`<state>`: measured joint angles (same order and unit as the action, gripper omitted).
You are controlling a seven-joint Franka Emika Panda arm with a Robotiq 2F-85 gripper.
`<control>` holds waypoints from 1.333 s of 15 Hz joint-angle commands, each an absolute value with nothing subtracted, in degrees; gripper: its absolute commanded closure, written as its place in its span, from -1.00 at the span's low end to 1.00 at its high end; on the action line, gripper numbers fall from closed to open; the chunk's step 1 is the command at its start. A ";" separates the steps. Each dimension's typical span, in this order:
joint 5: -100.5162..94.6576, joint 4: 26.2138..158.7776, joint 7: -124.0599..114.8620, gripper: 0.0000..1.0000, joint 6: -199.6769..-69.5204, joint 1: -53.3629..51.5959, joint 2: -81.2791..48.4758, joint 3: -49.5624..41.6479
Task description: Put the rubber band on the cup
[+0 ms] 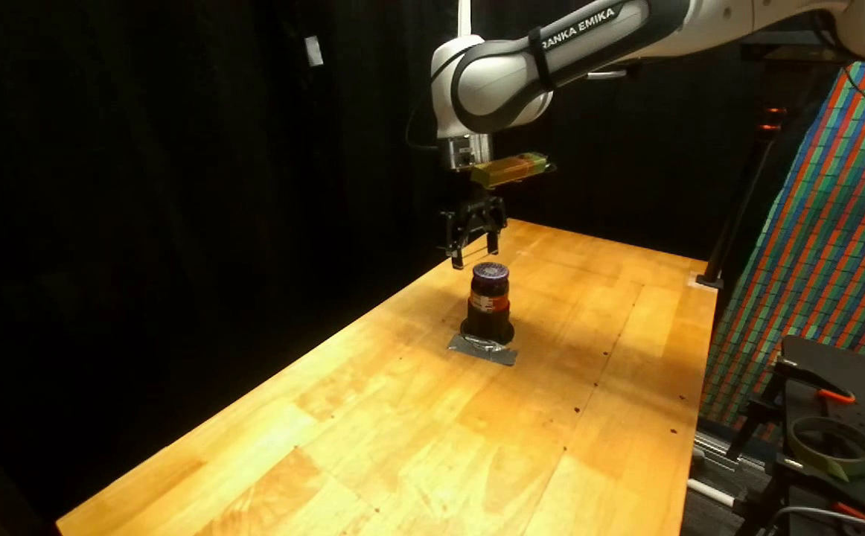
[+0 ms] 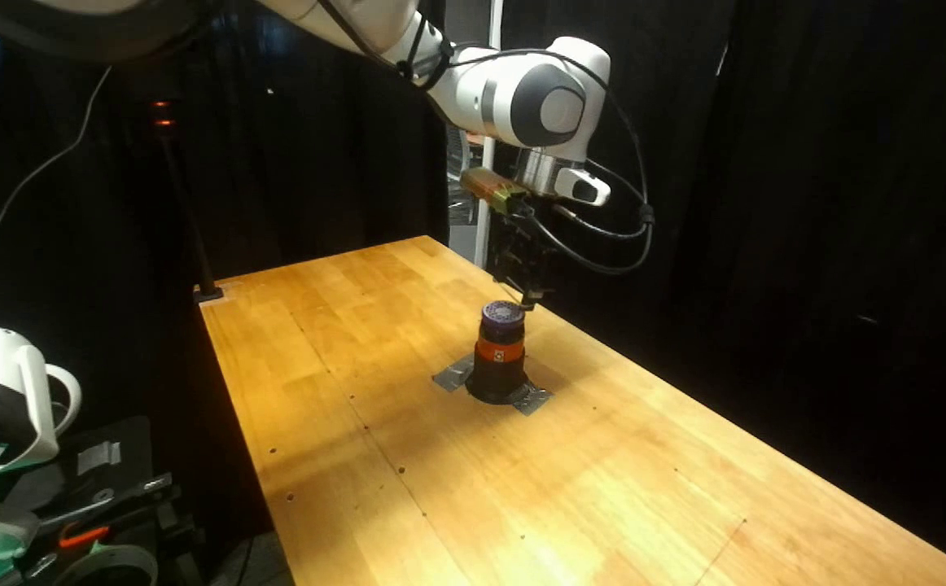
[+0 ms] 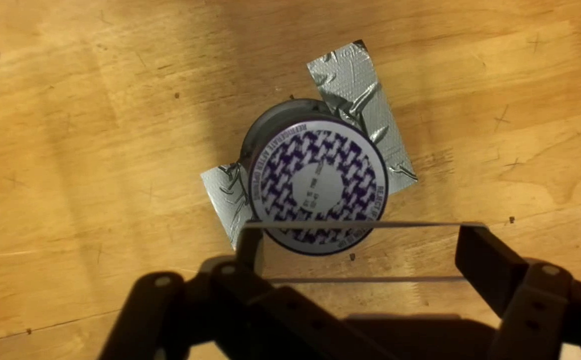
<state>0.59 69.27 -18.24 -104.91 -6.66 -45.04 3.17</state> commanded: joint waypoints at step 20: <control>5.75 60.84 -18.01 -1.00 -97.59 -5.25 -52.74 1.91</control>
<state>4.90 61.14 -17.02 -96.09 -4.77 -52.71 2.89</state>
